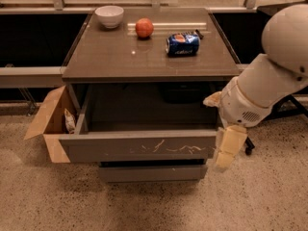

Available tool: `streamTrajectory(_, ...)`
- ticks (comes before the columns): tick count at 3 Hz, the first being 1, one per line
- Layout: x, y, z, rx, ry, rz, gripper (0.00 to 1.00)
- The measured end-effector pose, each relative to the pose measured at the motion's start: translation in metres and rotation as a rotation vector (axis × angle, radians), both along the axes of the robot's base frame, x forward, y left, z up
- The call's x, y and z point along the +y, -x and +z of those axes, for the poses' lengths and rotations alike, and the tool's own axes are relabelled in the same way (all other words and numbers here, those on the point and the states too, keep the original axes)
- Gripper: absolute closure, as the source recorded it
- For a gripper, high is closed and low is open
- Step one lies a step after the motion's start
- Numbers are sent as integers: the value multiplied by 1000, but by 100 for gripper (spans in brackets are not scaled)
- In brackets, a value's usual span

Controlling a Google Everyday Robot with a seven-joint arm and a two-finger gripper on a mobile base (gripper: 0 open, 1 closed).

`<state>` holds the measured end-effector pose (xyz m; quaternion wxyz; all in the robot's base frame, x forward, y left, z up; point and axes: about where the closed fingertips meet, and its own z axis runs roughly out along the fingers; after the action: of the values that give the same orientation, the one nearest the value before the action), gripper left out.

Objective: Close top drawer

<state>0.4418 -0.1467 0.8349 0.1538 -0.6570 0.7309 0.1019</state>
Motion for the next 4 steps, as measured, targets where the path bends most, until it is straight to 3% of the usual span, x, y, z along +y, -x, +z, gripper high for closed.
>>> streamTrajectory(2,0,0,1,-4,4,-1,0)
streamTrajectory(4,31,-5,-86,30,14,140,43)
